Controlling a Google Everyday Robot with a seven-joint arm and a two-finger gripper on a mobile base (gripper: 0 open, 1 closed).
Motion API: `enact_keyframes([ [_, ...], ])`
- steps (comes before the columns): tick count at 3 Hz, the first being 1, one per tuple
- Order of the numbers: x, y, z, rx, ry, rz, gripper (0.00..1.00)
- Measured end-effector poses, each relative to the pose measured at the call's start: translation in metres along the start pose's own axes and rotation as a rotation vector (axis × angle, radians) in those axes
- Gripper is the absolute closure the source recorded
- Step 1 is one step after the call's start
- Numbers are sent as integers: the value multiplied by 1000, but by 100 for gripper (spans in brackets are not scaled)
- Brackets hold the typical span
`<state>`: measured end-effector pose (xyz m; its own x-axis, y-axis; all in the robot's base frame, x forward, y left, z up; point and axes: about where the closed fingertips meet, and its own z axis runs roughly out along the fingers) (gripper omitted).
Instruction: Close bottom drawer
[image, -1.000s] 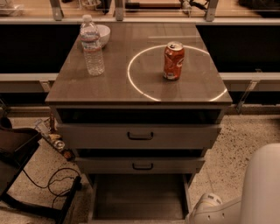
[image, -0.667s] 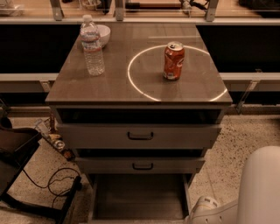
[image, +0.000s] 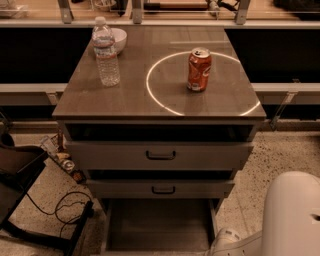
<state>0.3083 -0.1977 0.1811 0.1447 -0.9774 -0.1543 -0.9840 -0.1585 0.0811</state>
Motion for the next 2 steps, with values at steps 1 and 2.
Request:
enact_keyframes([
  [1,-8,-4,15,6,-2,1,100],
  [2,-13,-11,28,10,6,7,100],
])
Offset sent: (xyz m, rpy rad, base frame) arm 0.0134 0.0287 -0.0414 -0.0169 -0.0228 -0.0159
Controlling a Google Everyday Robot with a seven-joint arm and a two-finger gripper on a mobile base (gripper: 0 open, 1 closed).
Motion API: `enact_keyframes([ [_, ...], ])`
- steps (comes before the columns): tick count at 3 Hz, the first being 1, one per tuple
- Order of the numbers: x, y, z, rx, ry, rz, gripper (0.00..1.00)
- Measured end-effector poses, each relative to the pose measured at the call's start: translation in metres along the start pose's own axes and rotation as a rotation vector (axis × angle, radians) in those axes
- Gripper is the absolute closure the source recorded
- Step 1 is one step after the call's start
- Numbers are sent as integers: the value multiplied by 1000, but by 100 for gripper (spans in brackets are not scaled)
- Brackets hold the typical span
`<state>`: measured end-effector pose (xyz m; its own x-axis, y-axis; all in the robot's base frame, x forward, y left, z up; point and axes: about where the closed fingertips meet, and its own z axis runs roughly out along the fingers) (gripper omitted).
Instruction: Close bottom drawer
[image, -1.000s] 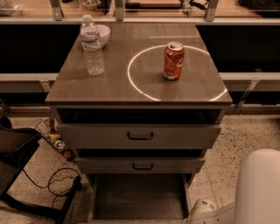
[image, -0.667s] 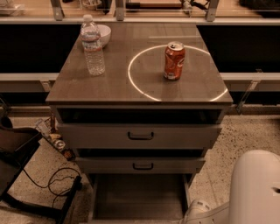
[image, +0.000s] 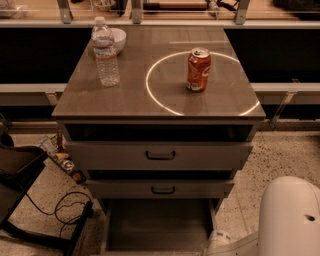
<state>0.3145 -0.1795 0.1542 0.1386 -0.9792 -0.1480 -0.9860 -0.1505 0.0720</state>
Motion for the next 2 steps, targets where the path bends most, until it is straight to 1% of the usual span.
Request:
enact_keyframes([
  [1,1,-10,9,6,37,13,100],
  [2,3,-20,12,13,61,17,100],
])
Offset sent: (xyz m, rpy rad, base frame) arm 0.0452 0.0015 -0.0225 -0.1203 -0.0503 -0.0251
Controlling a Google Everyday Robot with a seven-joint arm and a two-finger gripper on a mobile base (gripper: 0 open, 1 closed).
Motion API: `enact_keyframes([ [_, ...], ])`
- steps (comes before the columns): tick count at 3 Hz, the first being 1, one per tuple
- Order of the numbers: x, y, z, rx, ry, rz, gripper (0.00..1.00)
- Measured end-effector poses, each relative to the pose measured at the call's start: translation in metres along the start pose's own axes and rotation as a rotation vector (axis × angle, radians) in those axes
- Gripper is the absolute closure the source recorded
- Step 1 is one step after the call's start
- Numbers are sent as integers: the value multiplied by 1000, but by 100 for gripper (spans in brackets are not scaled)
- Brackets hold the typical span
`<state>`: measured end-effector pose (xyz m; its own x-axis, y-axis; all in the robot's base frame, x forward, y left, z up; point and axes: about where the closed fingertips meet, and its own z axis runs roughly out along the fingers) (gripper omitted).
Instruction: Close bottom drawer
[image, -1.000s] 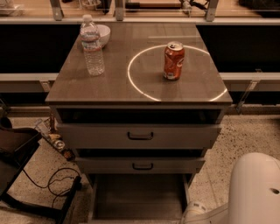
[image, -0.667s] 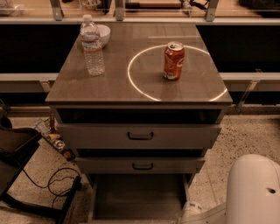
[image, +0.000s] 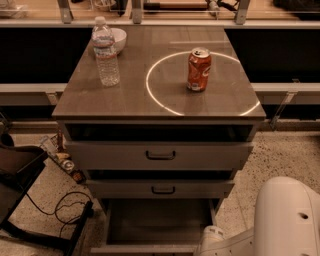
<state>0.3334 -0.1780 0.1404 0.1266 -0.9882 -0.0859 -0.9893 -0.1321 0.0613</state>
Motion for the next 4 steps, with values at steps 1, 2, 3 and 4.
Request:
enact_keyframes([
  [1,2,-22,-5,30,31,1,100],
  [2,-13,-62,-17,82,56,-35,100],
  [3,-23,-83,-19,107,60,-61,100],
  [4,-39,-109,-13,126,55,-99,100],
])
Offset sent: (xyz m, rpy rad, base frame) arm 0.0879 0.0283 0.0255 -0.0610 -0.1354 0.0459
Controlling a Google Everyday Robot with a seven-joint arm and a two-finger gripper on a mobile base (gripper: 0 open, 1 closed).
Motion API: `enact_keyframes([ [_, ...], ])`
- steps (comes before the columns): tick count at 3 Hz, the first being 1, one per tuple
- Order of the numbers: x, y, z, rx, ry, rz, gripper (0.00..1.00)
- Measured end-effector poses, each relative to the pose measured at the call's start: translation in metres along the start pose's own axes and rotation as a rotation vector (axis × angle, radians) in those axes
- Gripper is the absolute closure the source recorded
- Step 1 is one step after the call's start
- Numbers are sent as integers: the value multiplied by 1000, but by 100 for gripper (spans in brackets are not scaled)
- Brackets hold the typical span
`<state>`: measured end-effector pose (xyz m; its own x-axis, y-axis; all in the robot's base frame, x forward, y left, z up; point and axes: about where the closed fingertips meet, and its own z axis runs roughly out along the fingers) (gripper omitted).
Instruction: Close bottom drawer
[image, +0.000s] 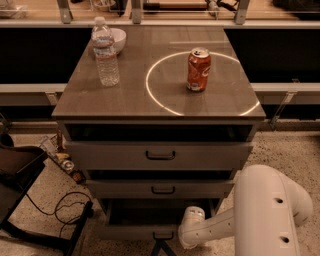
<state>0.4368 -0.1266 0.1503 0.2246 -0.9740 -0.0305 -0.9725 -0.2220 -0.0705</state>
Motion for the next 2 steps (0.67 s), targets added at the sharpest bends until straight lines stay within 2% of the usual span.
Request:
enact_keyframes([
  [1,-6,-23,8,24,-22,-18,100],
  [2,-1,-49,9,58,-45,-19,100],
])
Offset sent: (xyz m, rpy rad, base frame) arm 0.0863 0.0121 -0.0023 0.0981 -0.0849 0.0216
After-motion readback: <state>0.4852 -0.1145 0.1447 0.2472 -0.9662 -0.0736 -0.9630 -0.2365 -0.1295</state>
